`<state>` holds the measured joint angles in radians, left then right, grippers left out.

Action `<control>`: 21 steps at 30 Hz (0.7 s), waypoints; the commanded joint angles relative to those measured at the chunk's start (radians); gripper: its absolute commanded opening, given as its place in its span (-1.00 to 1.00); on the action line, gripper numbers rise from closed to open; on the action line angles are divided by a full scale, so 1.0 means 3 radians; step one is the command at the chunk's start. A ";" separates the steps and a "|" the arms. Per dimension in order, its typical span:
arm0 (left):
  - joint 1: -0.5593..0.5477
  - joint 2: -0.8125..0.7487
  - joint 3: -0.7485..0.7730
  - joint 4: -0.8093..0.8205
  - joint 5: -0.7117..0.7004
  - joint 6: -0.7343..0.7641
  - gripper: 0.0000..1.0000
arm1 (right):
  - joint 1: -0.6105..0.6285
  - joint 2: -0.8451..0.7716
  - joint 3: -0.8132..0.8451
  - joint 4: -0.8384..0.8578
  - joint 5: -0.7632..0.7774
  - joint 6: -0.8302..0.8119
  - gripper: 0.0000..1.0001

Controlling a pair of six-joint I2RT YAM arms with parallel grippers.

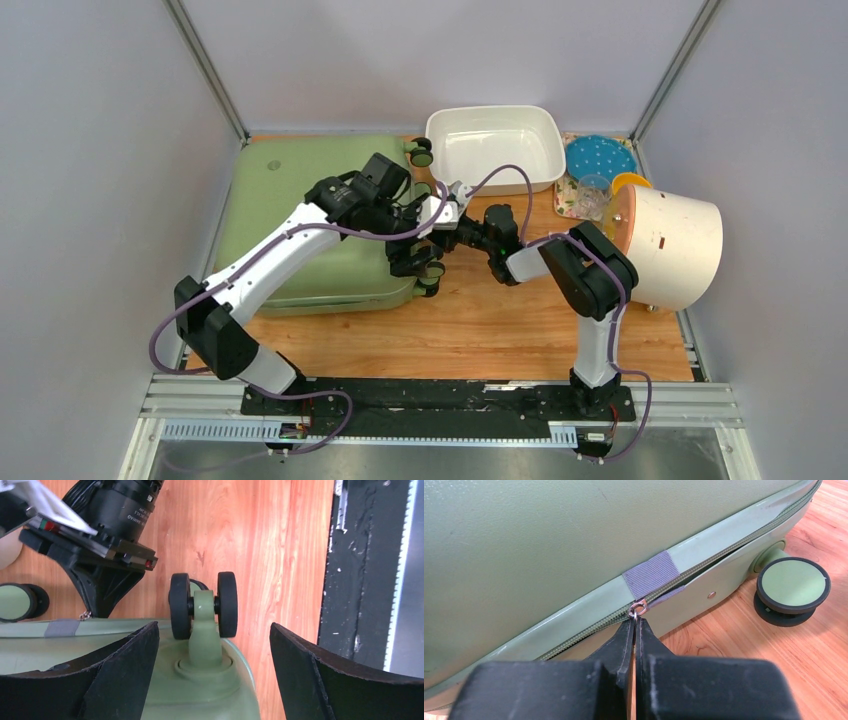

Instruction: Open, take out, and arrange the luggage

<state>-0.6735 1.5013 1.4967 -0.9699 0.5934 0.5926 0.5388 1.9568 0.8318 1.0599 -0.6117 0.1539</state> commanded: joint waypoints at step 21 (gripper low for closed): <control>-0.0404 0.0161 -0.0315 -0.0218 -0.0664 0.0703 -1.00 | -0.0027 -0.0279 -0.0160 0.0425 -0.0150 -0.0068 -1.00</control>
<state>-0.7933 1.6161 1.4712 -0.8993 0.3492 0.6937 0.5381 1.9560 0.8135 1.0859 -0.6132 0.1600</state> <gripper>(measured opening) 0.743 0.009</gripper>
